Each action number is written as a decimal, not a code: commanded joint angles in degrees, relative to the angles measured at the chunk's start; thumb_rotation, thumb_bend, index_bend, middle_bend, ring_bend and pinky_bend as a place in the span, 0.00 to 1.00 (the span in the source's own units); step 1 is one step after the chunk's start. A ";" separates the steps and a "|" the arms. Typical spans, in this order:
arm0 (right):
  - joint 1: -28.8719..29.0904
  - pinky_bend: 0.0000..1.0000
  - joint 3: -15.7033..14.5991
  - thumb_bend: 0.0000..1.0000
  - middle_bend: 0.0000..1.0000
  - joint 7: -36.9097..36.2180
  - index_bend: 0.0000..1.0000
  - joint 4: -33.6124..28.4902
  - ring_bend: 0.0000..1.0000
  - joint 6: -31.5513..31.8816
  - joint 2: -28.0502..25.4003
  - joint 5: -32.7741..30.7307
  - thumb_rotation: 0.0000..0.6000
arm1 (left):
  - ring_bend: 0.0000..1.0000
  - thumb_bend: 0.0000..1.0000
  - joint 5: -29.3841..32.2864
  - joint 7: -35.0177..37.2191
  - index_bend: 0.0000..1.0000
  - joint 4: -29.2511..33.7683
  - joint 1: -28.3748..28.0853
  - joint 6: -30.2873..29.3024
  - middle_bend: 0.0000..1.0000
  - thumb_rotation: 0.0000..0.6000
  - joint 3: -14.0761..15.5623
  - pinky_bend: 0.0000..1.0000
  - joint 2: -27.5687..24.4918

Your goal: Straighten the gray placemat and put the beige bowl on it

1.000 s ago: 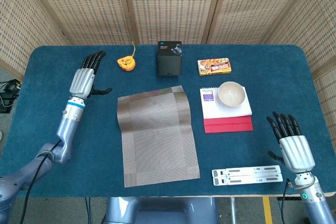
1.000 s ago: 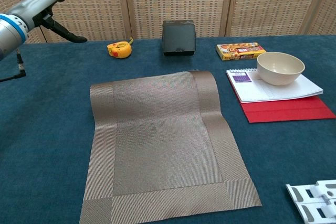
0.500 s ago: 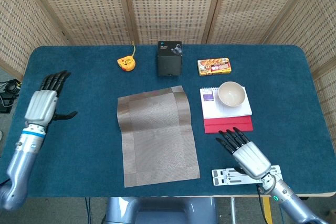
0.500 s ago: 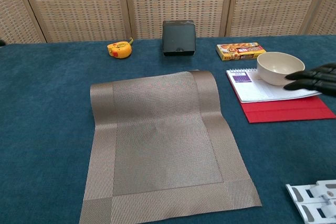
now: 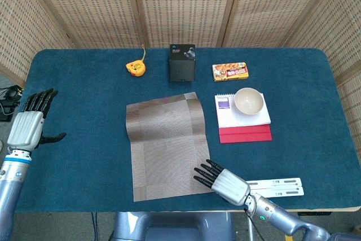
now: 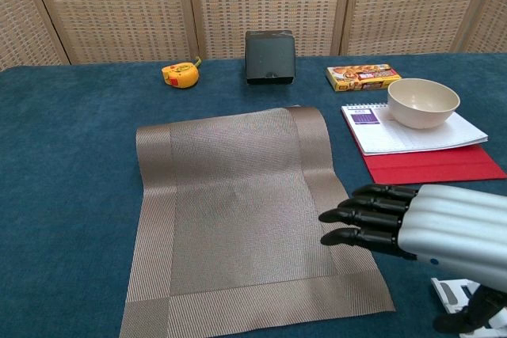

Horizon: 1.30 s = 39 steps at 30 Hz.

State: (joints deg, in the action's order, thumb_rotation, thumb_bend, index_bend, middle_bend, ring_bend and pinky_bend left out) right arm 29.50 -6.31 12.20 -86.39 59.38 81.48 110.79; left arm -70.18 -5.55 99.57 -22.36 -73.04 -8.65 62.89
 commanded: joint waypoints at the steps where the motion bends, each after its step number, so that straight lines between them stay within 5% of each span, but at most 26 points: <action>1: 0.90 0.00 0.41 0.00 0.00 1.36 0.12 1.48 0.00 -0.77 1.77 -0.15 1.00 | 0.00 0.00 0.13 -0.11 0.00 -0.18 -0.04 0.22 0.00 1.00 -0.14 0.00 0.14; 35: 5.13 0.00 3.39 0.00 0.00 5.19 0.15 5.70 0.00 -2.84 10.51 -7.20 1.00 | 0.00 0.00 -0.80 1.98 0.00 -0.19 0.49 2.00 0.00 1.00 -0.61 0.00 -0.45; 39: 5.80 0.00 3.78 0.16 0.00 5.14 0.15 6.28 0.00 -3.26 11.14 -7.98 1.00 | 0.00 0.00 -1.12 2.22 0.00 -0.04 0.52 2.21 0.00 1.00 -0.52 0.00 -0.57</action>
State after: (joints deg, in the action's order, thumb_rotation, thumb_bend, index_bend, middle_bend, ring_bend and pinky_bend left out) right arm 35.26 -2.55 17.36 -80.15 56.17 92.56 102.86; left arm -71.31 -3.33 99.52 -21.84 -70.84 -9.18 62.33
